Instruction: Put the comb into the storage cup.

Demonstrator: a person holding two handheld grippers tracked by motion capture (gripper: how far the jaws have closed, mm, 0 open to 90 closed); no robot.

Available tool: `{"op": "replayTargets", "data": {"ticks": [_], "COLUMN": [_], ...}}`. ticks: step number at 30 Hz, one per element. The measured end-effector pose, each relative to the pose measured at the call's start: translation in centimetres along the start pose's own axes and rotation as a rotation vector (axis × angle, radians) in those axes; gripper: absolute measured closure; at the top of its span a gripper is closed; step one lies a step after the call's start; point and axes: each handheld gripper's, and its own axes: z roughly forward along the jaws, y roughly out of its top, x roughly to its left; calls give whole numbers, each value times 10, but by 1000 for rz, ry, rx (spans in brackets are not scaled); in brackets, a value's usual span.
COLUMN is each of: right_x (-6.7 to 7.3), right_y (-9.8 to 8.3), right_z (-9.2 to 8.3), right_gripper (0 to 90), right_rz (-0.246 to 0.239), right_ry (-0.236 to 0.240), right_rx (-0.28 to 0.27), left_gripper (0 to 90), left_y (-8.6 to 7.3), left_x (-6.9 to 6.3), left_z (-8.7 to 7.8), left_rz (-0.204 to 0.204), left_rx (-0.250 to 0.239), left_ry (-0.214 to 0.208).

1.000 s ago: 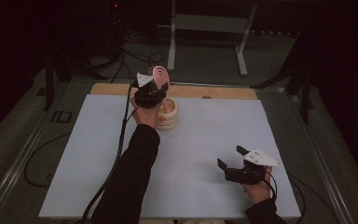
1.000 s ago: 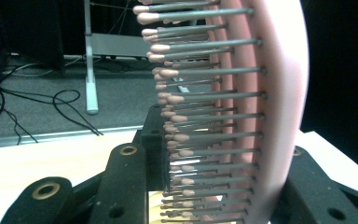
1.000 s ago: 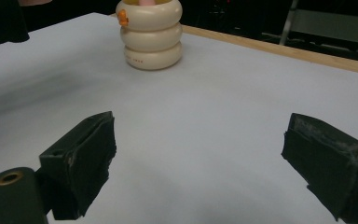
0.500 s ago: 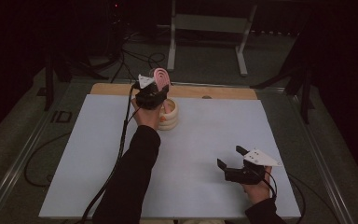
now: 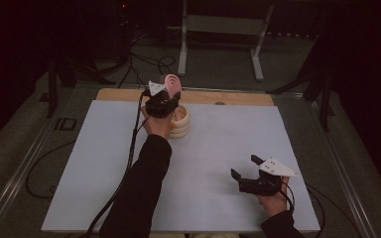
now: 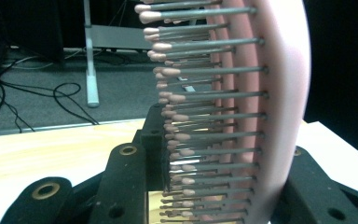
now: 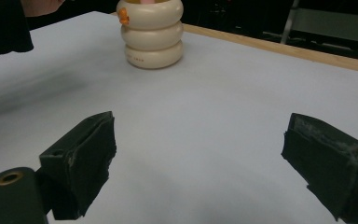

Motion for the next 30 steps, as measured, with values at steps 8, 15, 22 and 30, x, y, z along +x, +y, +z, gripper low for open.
{"op": "replayTargets", "data": {"ticks": [8,15,22,30], "right_x": [0,0,0,1], "right_y": [0,0,0,0], "right_z": [0,0,0,0], "right_gripper": [91,91,91,91], "right_rz": [-2,-1,-2,-3], "right_ry": [1,1,2,2], "right_rx": [0,0,1,1], "left_gripper": [634,633,633,632], "left_y": [-1,-4,-9,-13], "left_x": [1,1,2,1], "left_z": [0,2,4,5], "left_rz": [4,25,2,-6], "left_rx": [0,14,16,23], "left_ry": [10,20,11,1]}}
